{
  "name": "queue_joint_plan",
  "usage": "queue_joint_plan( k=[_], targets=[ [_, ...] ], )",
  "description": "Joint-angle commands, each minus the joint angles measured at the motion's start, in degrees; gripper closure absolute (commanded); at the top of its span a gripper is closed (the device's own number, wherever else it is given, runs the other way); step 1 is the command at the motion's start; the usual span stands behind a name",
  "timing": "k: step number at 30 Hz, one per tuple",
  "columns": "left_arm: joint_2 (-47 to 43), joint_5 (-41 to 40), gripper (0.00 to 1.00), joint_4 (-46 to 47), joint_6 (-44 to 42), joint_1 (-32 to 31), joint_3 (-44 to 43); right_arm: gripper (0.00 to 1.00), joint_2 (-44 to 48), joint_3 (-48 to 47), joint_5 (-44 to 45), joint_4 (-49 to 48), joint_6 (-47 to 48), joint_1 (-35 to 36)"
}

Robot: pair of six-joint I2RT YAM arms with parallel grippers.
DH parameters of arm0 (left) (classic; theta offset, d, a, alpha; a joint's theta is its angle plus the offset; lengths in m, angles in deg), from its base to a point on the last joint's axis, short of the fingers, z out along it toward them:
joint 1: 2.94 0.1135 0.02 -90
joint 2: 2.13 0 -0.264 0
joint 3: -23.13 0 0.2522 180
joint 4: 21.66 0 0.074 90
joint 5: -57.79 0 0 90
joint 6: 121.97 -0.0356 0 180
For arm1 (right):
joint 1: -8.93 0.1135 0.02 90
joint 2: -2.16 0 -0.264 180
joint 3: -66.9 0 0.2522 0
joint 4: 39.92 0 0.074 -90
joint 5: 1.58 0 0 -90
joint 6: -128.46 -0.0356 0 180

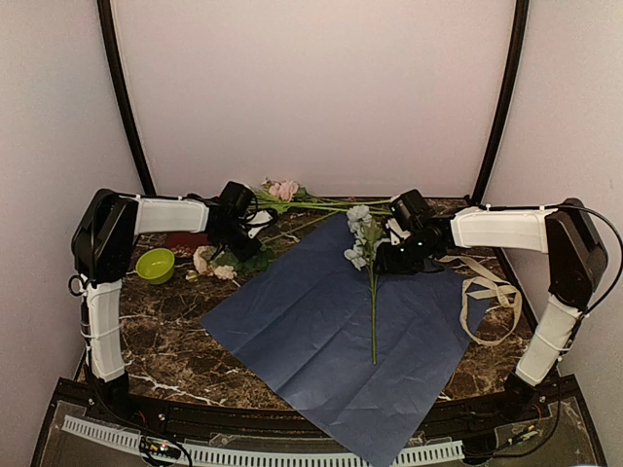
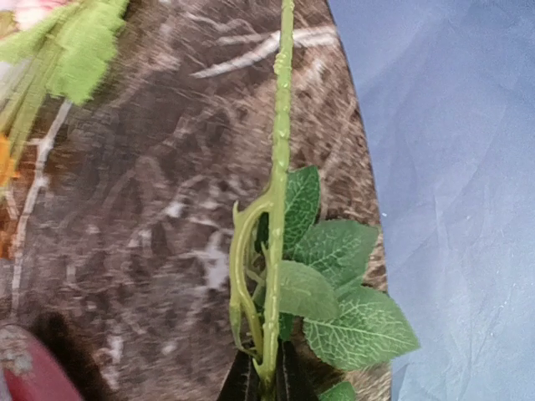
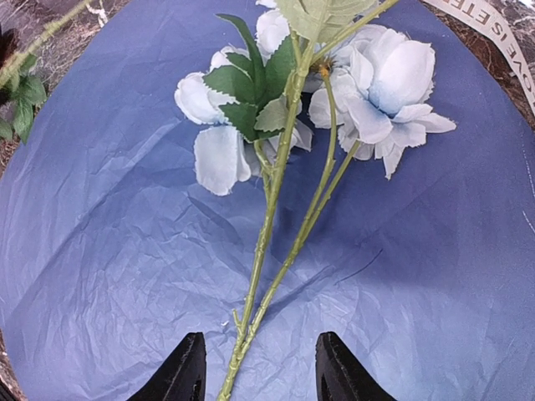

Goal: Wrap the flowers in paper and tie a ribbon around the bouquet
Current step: Pick up the fake flower from the corner of the board.

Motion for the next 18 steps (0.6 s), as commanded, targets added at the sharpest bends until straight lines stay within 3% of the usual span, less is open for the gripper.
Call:
queue_joint_plan(
  k=[1, 6, 10, 15, 18],
  targets=[
    [-10.0, -4.3, 1.00, 1.0, -2.1, 0.0, -0.1, 0.55, 2.6, -0.7, -1.7, 0.5, 2.6, 0.4],
    [-19.8, -7.1, 1.00, 5.8, -7.7, 0.0, 4.9, 0.50, 9.5, -4.3, -4.1, 2.4, 9.8, 0.3],
    [-26.7, -7.0, 1.00, 5.8, -12.3, -0.5, 7.5, 0.46, 14.2, -9.1, -11.4, 5.5, 16.8, 0.2],
    [-35.5, -2.7, 1.00, 6.4, -26.2, -7.7, 14.9, 0.43, 18.0, -17.5, -20.2, 12.6, 22.5, 0.2],
    [-38.1, 0.4, 1.00, 4.0, -28.9, -11.1, 16.8, 0.40, 20.1, -21.5, -20.9, 16.8, 24.2, 0.2]
  ],
)
